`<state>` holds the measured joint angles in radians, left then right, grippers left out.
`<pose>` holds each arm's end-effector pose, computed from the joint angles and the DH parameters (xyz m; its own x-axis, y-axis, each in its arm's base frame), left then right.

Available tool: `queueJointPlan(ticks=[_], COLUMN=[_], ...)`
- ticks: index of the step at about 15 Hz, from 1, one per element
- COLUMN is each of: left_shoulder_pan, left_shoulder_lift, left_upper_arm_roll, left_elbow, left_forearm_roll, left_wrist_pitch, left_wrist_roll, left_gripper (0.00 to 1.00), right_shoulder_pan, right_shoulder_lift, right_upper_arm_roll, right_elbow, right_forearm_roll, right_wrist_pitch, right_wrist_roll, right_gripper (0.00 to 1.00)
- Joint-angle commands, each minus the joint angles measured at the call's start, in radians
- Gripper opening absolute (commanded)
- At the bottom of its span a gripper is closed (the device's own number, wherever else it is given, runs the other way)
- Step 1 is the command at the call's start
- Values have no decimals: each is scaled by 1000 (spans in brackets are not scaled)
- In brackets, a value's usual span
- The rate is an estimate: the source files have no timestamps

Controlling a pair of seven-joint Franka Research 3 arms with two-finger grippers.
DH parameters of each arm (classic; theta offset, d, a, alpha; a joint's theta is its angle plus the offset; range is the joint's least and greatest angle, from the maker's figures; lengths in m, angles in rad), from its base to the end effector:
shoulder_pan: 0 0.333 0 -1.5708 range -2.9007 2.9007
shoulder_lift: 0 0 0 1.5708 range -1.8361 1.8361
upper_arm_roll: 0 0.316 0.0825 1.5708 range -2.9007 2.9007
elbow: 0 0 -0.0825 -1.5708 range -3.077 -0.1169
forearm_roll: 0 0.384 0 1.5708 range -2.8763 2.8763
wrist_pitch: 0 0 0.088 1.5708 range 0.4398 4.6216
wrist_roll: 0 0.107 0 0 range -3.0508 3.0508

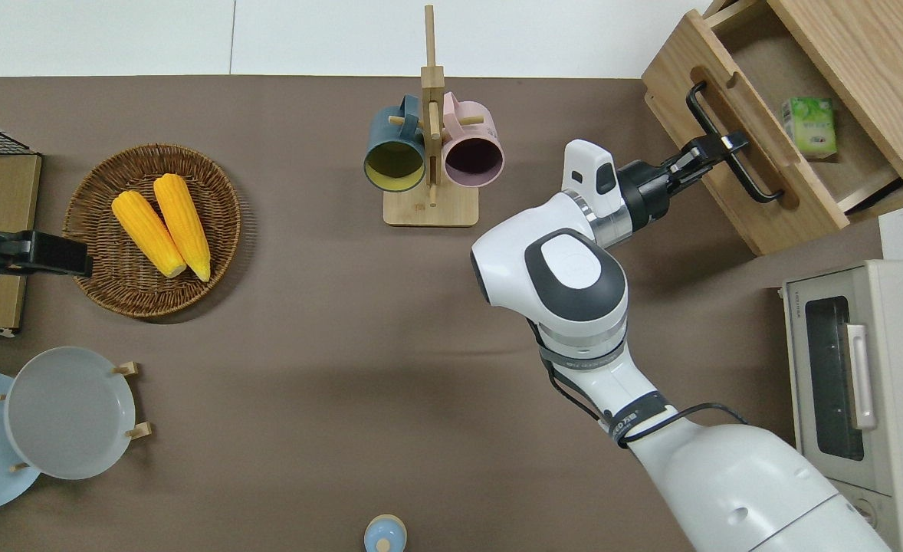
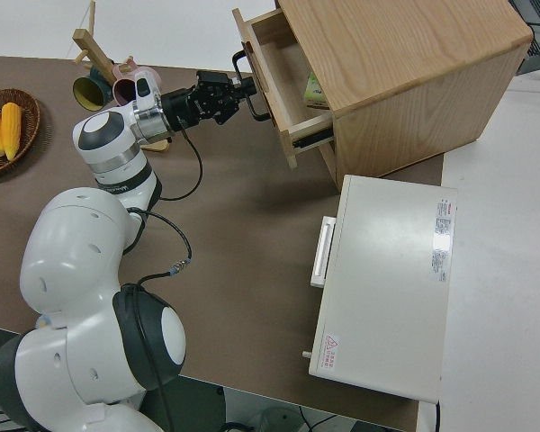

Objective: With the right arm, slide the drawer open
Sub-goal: 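Pull the drawer handle toward the robot with the right gripper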

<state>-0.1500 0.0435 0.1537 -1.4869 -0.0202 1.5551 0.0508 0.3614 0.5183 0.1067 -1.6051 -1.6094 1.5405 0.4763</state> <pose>0.5670 -0.0022 0.6386 0.9985 -0.0477 0.0259 -0.0480 -0.9988 0.0122 0.6538 0.1938 0.3902 0.8985 0.4327 -0.0734 0.0679 0.0282 0.9973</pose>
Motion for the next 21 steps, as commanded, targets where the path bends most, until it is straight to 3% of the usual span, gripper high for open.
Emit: queueJointPlan(ticks=[1,15,18,21], left_shoulder_pan=[-17,-17,-17,-17], left_shoulder_lift=[13,13,13,13], left_upper_arm_roll=[17,17,17,17], left_elbow=[20,20,20,20], left_forearm_roll=[12,12,12,12], left_wrist_pitch=[0,0,0,0], left_wrist_roll=[7,7,7,7], left_gripper=[998,995,998,995], right_shoulder_pan=[53,201,232,249], right_shoulder_lift=[0,0,3,5], right_upper_arm_roll=[1,1,1,7], right_elbow=[11,21,53,54], right_forearm_roll=[9,62,101,105], right_wrist_pitch=[-40,-195,-218,-240], right_wrist_roll=[-42,-64,-79,-76], right_gripper=[44,44,44,44])
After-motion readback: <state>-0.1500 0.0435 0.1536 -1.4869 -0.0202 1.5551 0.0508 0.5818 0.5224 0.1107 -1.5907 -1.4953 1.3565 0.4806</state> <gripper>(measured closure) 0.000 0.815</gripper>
